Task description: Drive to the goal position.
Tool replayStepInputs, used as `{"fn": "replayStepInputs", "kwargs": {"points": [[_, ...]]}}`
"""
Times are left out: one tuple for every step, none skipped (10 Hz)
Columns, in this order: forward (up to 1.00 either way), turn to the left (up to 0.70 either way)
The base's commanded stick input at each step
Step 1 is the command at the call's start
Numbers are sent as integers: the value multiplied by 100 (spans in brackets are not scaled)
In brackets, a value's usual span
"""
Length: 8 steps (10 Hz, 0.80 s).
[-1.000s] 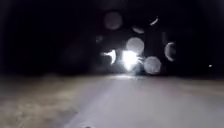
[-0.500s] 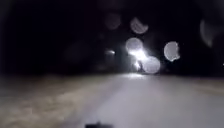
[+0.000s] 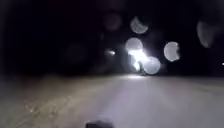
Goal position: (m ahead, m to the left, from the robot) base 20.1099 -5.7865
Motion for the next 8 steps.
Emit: {"fn": "replayStepInputs", "kwargs": {"points": [[100, -40], [100, -40], [100, -40], [100, -28], [100, -7], [100, 0], [100, 0], [100, 0]]}}
